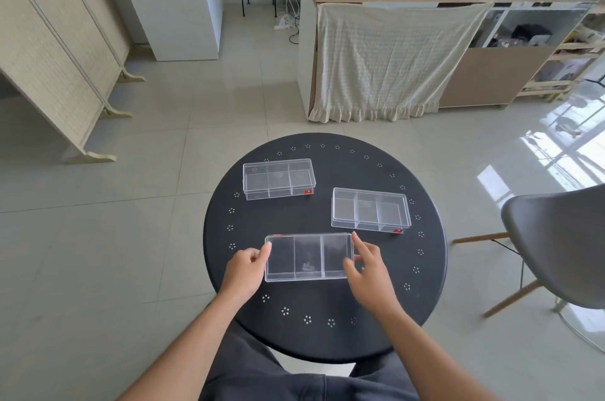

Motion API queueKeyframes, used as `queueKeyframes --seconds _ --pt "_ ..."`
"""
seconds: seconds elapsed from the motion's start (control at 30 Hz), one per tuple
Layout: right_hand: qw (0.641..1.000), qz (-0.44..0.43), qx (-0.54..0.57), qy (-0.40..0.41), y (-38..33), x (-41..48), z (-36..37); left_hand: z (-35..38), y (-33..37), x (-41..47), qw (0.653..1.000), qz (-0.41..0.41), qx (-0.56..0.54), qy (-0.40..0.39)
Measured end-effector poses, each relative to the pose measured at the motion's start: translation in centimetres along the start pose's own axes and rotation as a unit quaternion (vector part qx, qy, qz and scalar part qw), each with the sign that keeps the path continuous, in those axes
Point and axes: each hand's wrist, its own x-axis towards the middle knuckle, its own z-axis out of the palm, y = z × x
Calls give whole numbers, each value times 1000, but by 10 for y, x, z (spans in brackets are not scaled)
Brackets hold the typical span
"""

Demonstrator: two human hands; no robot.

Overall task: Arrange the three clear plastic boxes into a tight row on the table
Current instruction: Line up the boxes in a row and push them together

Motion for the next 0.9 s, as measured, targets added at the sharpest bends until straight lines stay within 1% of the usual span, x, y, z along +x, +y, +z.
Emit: queueKeyframes --seconds 0.07,0.13,0.27,0.47,0.67,0.73,0.83,0.9 --pt "1000 4 -16 -22 1 3 4 2 -1 -4 999 25 32 5" --pt "999 4 -27 -39 3 5 9 3 -6 -3 999 32 41 3" --pt "997 10 -43 -65 5 7 17 5 -16 1 999 28 43 -6" --pt "995 -11 -89 -51 3 9 23 4 -23 7 999 26 42 -5" --pt "973 -28 -222 -59 -4 17 20 2 -20 25 999 21 46 -8" --pt "967 -24 -247 -62 -9 22 19 -1 -16 31 998 9 48 -26" --pt "955 -14 -291 -60 -22 29 18 -8 -7 39 995 0 85 -55" --pt "944 -18 -328 -37 -34 35 19 -16 3 44 994 11 100 -36"
